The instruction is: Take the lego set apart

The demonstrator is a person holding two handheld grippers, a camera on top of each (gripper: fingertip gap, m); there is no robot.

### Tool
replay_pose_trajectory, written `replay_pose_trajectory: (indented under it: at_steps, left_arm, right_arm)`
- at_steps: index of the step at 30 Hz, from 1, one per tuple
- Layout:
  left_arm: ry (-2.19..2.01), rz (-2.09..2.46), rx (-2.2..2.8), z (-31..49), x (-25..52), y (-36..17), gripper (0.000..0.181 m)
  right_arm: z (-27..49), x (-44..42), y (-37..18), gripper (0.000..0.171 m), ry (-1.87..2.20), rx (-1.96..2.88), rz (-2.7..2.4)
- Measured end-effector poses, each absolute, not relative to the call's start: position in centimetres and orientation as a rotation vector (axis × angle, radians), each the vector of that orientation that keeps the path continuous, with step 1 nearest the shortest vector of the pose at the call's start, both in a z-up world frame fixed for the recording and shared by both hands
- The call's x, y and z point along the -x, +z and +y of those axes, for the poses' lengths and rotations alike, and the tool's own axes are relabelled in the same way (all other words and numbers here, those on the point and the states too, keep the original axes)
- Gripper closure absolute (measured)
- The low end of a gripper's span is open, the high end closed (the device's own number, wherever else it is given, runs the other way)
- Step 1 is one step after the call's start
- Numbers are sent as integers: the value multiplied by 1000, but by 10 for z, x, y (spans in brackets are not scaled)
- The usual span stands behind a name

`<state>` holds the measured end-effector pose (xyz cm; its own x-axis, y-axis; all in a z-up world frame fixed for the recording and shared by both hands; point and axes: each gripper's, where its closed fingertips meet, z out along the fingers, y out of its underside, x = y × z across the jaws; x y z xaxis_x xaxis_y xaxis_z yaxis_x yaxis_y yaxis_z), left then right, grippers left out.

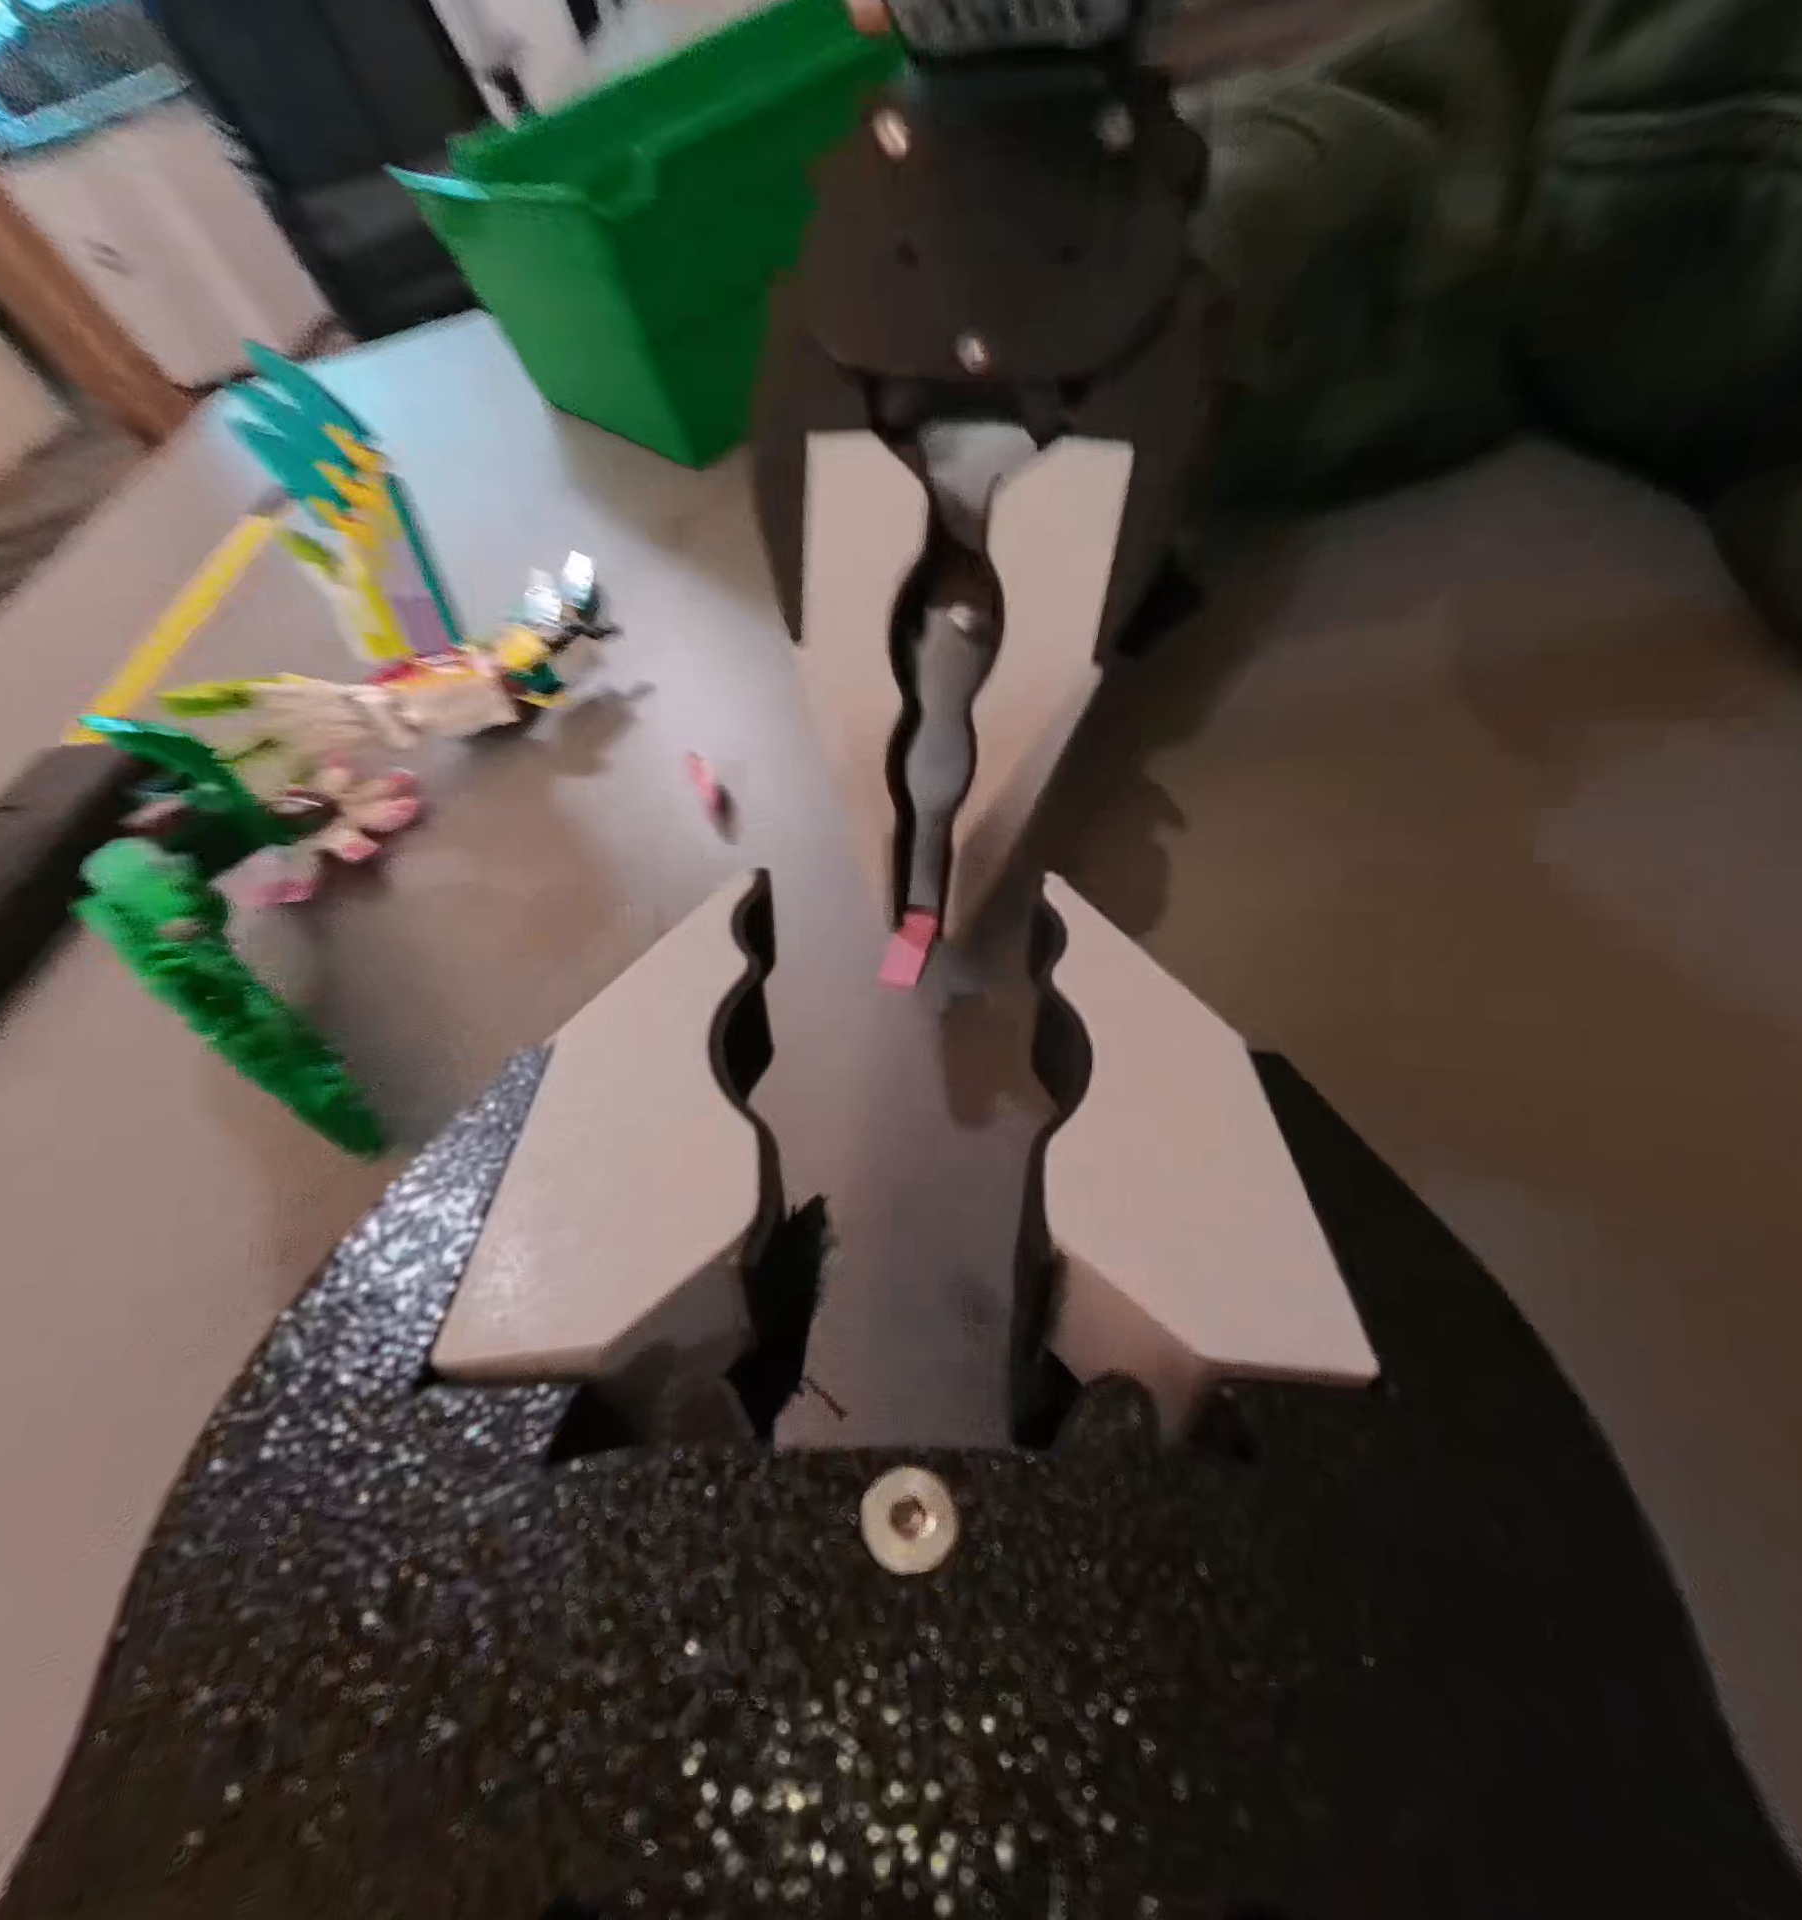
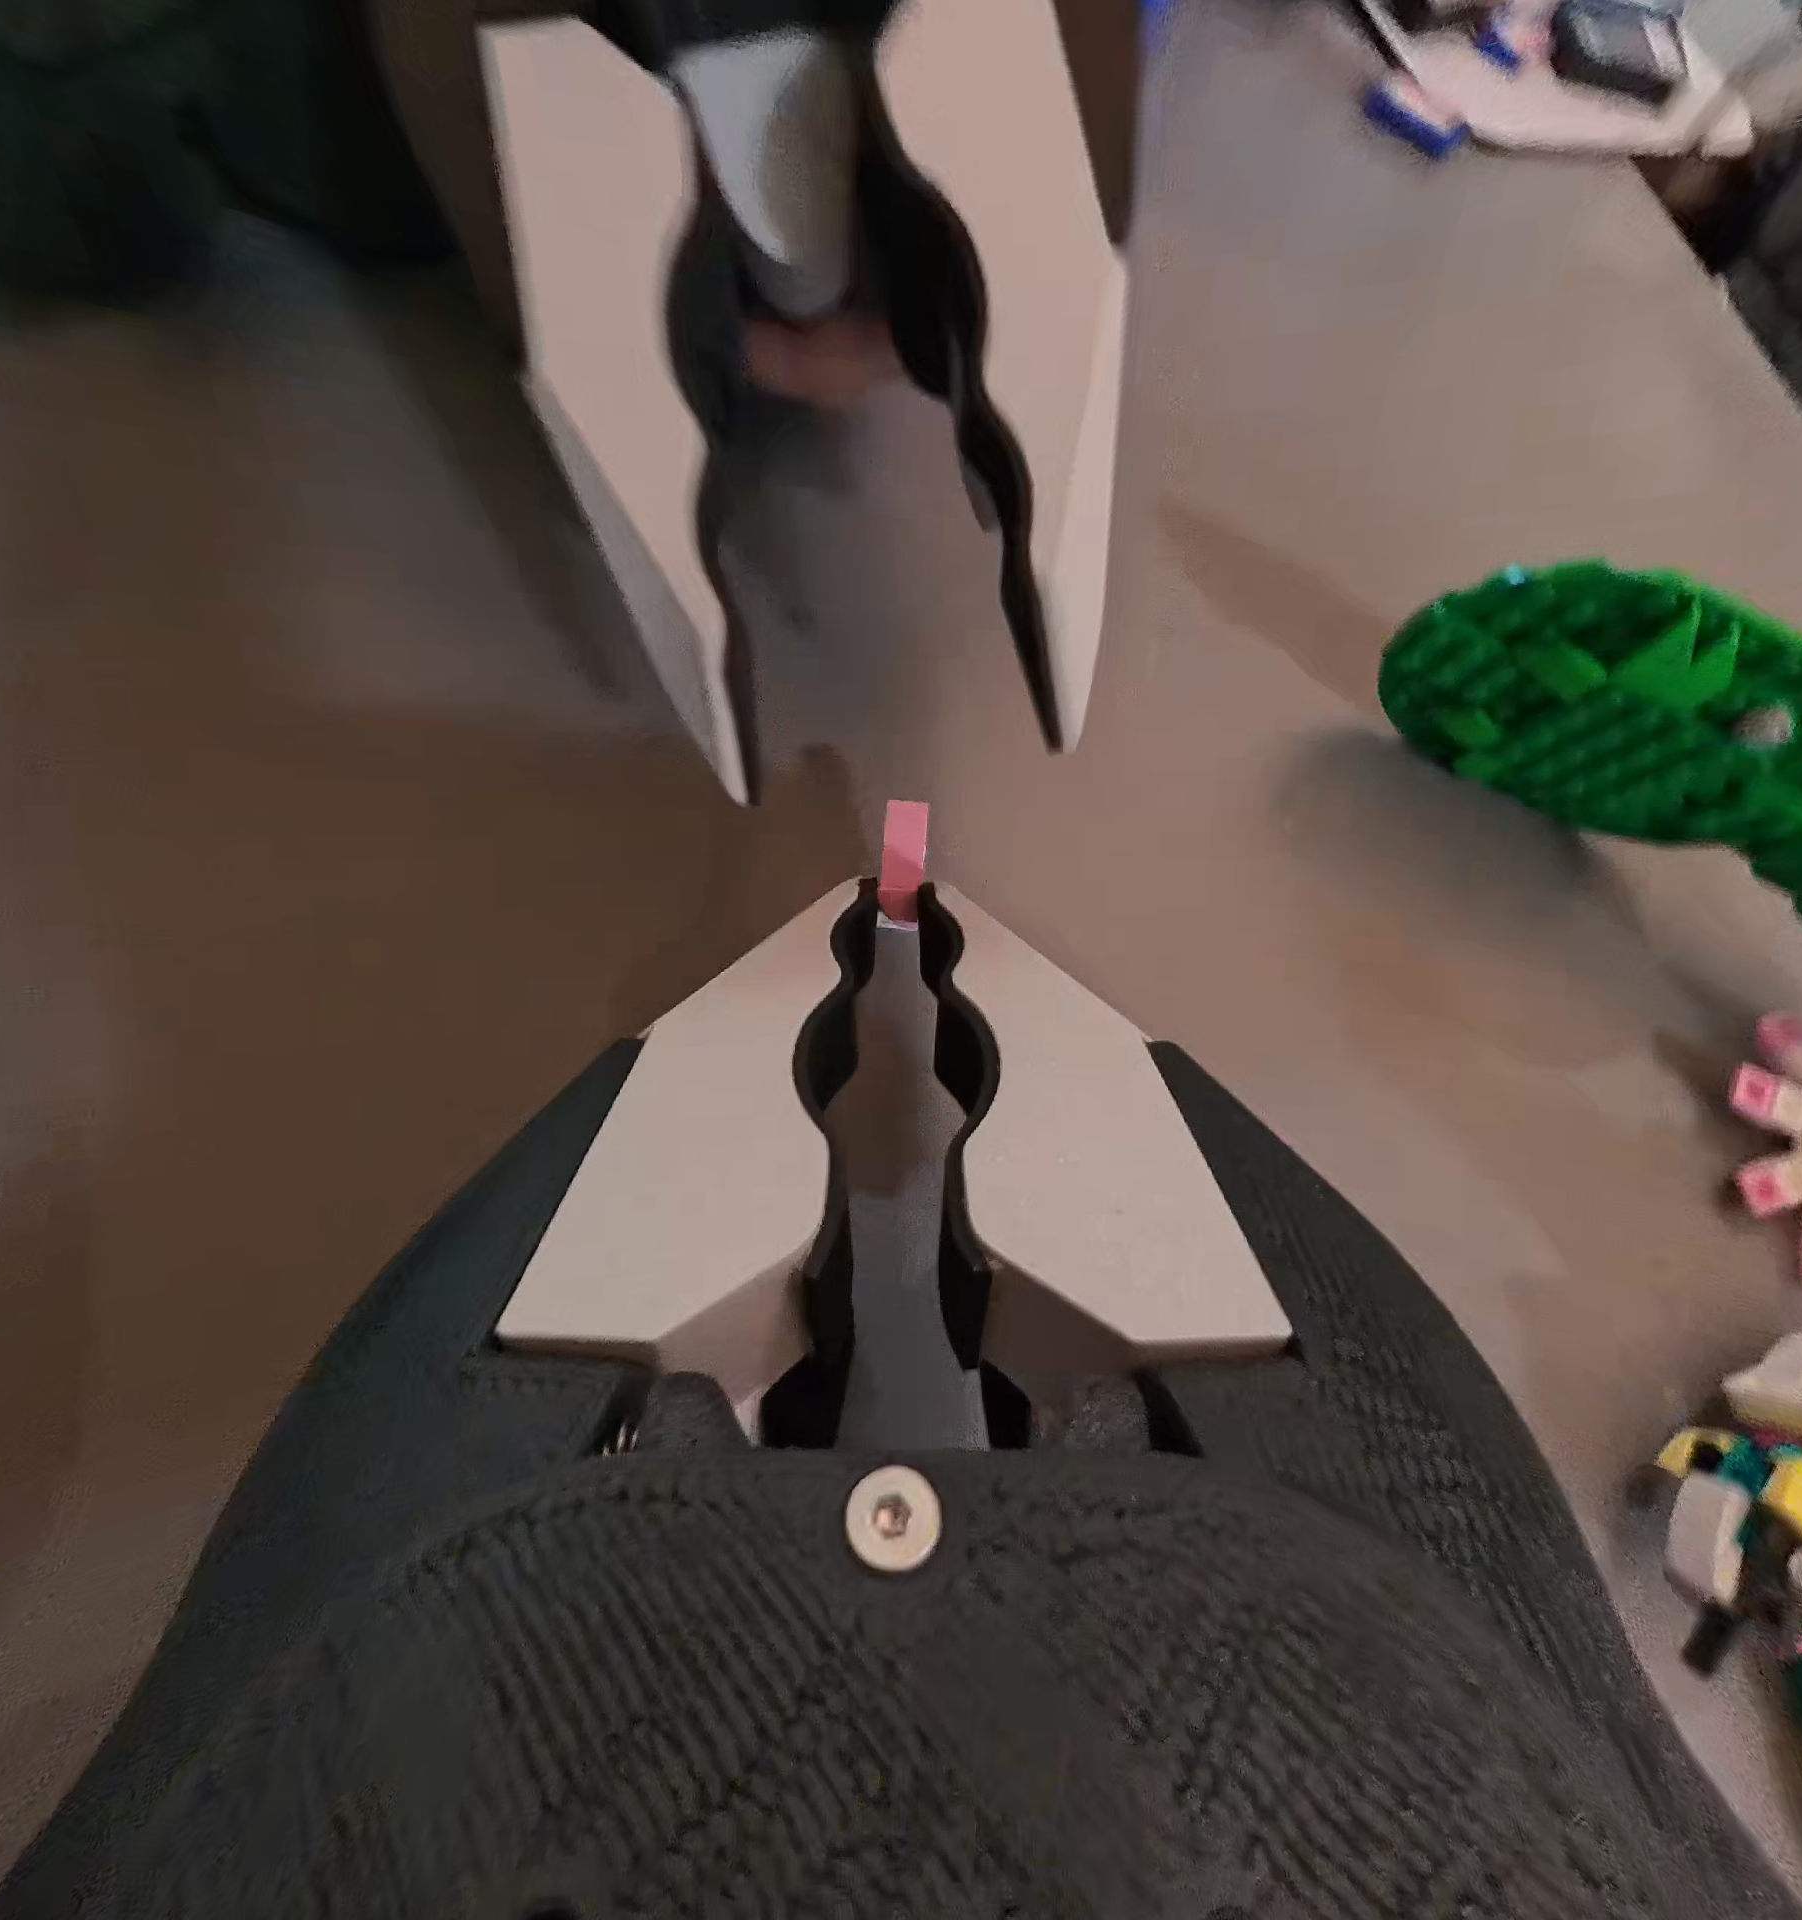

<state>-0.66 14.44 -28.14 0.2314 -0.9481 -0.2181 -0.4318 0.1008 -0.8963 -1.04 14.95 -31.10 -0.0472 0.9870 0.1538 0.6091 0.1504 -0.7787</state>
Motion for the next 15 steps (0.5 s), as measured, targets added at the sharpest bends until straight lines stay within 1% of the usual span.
replay_pose_trajectory:
  at_steps: [3, 5, 6, 8, 12, 15]
  left_arm:
    - [-567, 1471, 1532, 139, -1, -300, 141]
    - [-498, 1512, 1547, 140, -3, -309, 153]
    - [-493, 1512, 1536, 139, -4, -308, 162]
    - [-486, 1477, 1529, 142, -5, -305, 172]
    - [-515, 1485, 1618, 142, -7, -311, 174]
    - [-483, 1473, 1704, 146, -5, -318, 175]
  right_arm:
    - [146, 5, -306, 166, 620, 1373, -1803]
    - [144, 3, -305, 166, 569, 1304, -1832]
    - [143, 3, -305, 166, 556, 1289, -1842]
    - [141, 3, -304, 166, 553, 1272, -1856]
    - [140, 0, -307, 166, 530, 1249, -1886]
    - [141, -1, -307, 166, 383, 1131, -1898]
